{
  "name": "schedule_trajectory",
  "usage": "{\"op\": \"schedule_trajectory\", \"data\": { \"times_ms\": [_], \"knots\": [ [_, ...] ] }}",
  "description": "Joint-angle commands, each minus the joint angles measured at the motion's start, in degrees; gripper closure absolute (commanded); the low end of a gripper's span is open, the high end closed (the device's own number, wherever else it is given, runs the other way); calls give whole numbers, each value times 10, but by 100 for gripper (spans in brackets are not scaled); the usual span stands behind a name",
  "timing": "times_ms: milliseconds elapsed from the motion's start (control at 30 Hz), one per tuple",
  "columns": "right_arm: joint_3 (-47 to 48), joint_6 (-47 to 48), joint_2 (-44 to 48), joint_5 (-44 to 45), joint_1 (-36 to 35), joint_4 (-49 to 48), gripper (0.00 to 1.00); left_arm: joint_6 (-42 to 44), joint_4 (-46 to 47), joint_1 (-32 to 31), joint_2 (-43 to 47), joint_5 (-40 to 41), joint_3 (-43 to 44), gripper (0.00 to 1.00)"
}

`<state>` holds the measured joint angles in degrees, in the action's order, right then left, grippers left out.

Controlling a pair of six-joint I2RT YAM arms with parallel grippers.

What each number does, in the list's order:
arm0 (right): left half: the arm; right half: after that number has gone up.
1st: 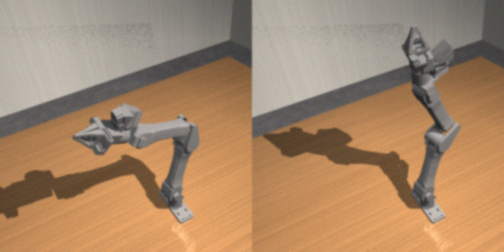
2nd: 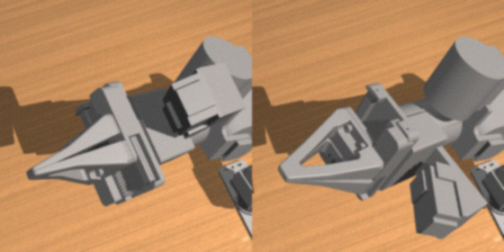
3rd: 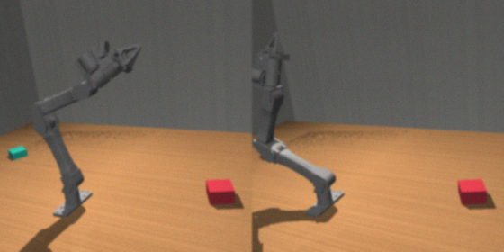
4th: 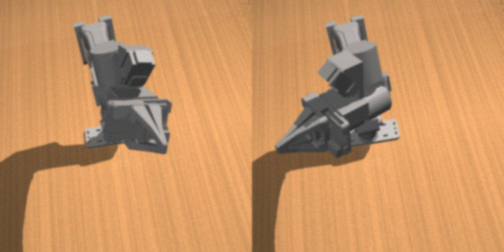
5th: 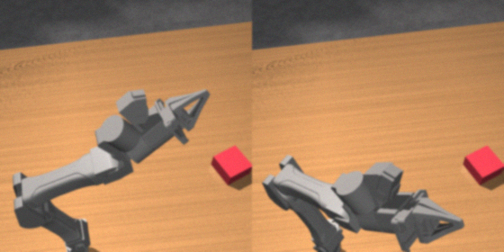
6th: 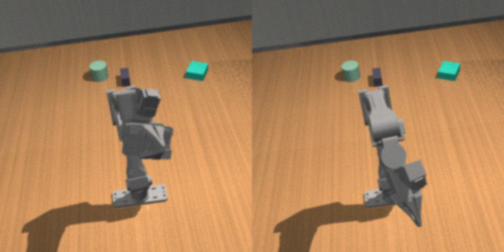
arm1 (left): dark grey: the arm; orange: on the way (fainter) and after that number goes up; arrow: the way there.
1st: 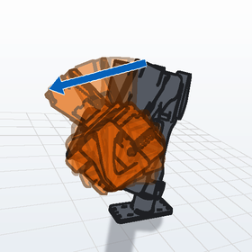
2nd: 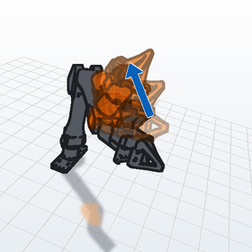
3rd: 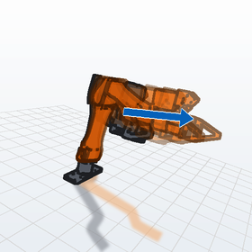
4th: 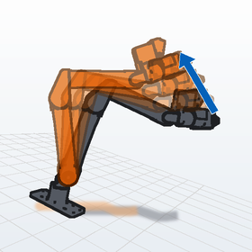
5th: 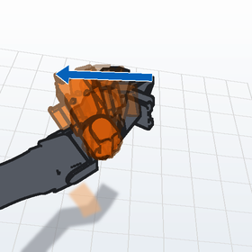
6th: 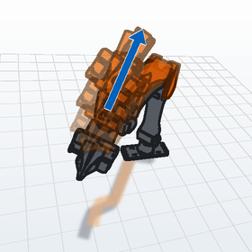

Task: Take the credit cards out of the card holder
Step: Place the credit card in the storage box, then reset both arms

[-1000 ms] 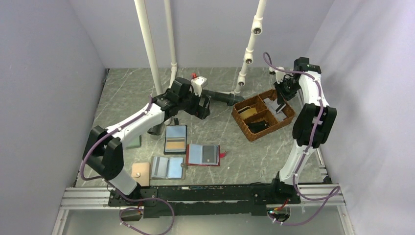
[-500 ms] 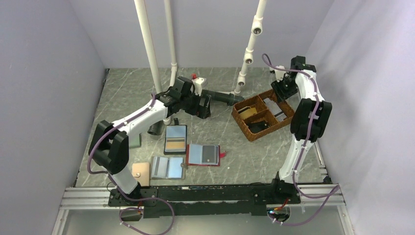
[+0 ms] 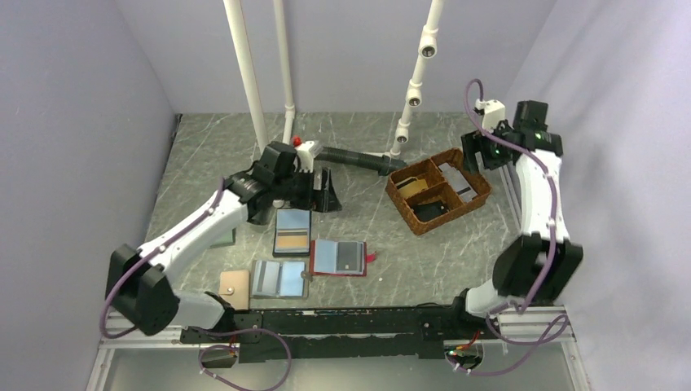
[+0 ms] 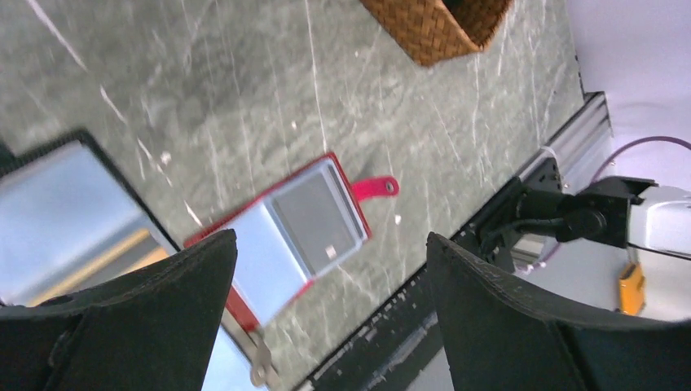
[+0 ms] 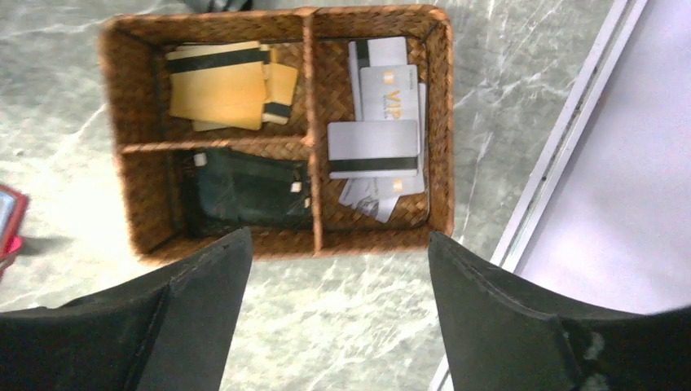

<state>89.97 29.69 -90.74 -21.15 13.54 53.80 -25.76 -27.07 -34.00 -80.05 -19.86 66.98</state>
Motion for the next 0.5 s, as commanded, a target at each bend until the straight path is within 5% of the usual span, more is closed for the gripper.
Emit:
{"op": "schedule_trajectory", "data": {
  "times_ms": [0, 100, 467],
  "knots": [
    [-90, -28, 132, -74, 17, -53, 10, -70, -2, -3, 96, -11, -59, 9],
    [-116, -52, 188, -113, 28, -45, 1, -97, -3, -16, 143, 4, -77, 9],
    [-141, -181, 294, -127, 39, -51, 0, -133, -117, -112, 219, 196, -56, 6]
  ]
}}
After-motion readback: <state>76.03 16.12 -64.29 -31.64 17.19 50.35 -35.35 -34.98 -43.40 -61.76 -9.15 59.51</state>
